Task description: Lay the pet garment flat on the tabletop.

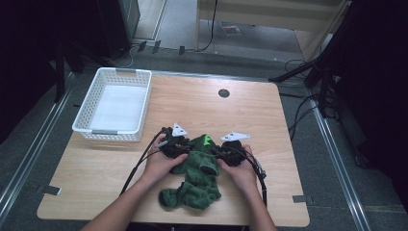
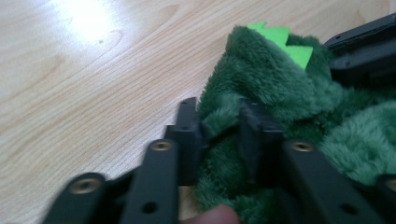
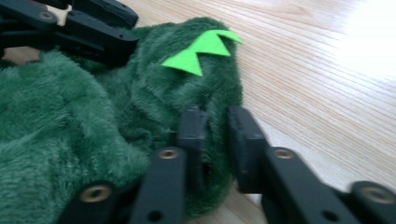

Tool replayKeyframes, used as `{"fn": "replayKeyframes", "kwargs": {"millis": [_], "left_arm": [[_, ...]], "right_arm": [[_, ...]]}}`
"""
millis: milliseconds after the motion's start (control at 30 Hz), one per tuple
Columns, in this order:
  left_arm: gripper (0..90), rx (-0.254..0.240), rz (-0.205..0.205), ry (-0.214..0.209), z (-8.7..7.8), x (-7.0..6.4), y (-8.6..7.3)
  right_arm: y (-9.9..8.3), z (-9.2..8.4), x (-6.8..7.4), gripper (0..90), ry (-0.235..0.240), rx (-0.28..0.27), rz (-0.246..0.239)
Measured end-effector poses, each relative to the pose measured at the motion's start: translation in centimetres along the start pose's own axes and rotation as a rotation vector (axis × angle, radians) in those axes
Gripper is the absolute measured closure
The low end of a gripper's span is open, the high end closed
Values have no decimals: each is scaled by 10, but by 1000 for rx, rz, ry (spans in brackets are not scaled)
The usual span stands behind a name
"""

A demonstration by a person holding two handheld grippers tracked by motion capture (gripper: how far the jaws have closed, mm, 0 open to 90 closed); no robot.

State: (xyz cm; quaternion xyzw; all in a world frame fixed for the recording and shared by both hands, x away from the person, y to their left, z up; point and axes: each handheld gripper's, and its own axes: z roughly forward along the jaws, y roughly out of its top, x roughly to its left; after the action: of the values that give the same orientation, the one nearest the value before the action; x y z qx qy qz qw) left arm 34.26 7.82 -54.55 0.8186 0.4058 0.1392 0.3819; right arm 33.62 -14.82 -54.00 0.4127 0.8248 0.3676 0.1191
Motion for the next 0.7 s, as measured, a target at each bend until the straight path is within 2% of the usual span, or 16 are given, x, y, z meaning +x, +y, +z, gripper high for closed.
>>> {"fn": "replayKeyframes", "kwargs": {"millis": [33,67,167,233,300,333,367,400,467,500,533,567,600,633,667,700], "left_arm": [[792,0,0,0,0,0,0],[851,2,13,-3,0,-1,0],[892,-19,17,15,-2,-1,2],[894,-53,7,32,-5,2,6],[898,-94,-2,50,-10,5,12],[898,-149,-10,86,-15,8,19],[898,-149,-10,86,-15,8,19],[898,-203,-29,129,-18,11,26],[897,-213,-38,142,-17,14,29],[896,-206,-50,145,-13,18,31],[893,-140,-68,139,-1,26,32],[891,-114,-79,139,5,30,31],[882,-114,-79,139,5,30,31],[882,-90,-95,136,11,33,29],[822,-68,-114,137,16,36,27],[749,-50,-137,133,19,39,24]], "right_arm": [[0,0,0,807,0,0,0],[1,1,1,860,-3,-3,-16],[4,2,3,876,-14,-13,-35],[9,1,5,882,-39,-40,-54],[17,-2,4,884,-55,-93,-54],[26,-6,2,884,-64,-154,-54],[26,-6,2,884,-64,-154,-54],[36,-7,-1,883,-85,-219,-56],[44,-3,-6,882,-103,-253,-35],[47,1,-10,881,-106,-249,-21],[49,7,-14,879,-110,-232,-9],[50,14,-17,876,-120,-208,-1],[50,14,-17,876,-120,-208,-1],[50,21,-20,869,-128,-184,-1],[48,32,-26,820,-135,-132,16],[47,35,-28,756,-143,-116,31]]}}
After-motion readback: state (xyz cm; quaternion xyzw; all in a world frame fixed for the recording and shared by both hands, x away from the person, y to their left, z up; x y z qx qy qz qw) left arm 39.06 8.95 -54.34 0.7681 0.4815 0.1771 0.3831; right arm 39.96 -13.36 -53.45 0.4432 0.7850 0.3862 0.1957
